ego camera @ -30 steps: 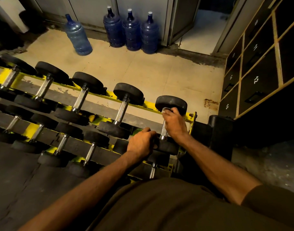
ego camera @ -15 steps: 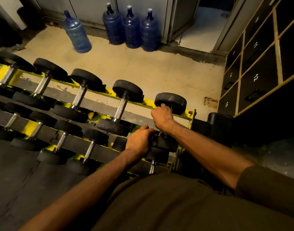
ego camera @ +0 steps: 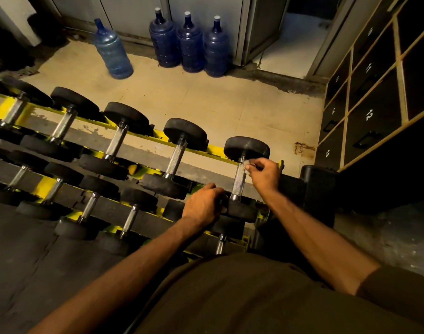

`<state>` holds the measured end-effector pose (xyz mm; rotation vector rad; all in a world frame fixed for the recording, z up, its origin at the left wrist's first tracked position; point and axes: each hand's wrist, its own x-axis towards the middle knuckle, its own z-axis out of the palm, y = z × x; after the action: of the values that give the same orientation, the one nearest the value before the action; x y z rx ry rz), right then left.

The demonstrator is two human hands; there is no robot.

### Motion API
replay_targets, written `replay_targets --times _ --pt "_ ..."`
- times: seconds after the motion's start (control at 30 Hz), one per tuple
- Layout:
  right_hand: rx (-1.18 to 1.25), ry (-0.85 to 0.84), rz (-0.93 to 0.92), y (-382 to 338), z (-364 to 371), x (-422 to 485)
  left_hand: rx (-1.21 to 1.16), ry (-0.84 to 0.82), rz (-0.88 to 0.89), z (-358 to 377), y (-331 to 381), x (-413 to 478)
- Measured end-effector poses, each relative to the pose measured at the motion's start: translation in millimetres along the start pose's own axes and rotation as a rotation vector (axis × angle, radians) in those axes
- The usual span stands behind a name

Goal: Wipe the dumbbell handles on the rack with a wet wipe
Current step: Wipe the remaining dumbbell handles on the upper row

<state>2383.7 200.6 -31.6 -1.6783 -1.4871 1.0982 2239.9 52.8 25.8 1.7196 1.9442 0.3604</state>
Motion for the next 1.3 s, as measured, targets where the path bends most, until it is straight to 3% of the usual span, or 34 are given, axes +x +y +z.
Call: replay_targets --times 0.2,0.27,0.33,0.4,0.6,0.67,0.83,1.1,1.3 --pt "-0.010 -0.205 0.112 12.1 -13.6 -24.5 0.015 -0.013 -0.002 -3.0 1.0 0.6" --pt "0.061 -0.105 0.128 5.4 -7.7 -13.3 0.017 -0.006 -0.001 -3.4 1.9 1.5" --pt "0.282 0.046 0.272 -0.8 4.2 3.4 0.014 -0.007 -0.005 -2.0 2.3 1.7" --pt "0.465 0.078 0.436 1.1 13.6 11.8 0.019 -0.007 -0.017 -1.5 1.3 1.7" --pt "0.541 -0.397 0.805 31.4 10.5 -2.0 0.015 -0.004 -0.019 -1.6 2.4 2.5" --pt "0.536 -0.413 0.815 28.2 8.8 4.0 0.026 -0.009 -0.020 -1.8 4.0 2.8" --pt "0.835 -0.178 0.754 12.9 14.5 21.1 0.022 -0.020 -0.035 -1.6 1.9 3.0" --pt "0.412 -0.378 0.758 25.5 -8.6 -4.5 0.000 -0.043 -0.023 -2.9 -0.9 6.8" --pt "0.833 -0.157 0.711 2.7 15.6 13.6 0.001 -0.059 -0.037 -2.4 -1.2 6.8"
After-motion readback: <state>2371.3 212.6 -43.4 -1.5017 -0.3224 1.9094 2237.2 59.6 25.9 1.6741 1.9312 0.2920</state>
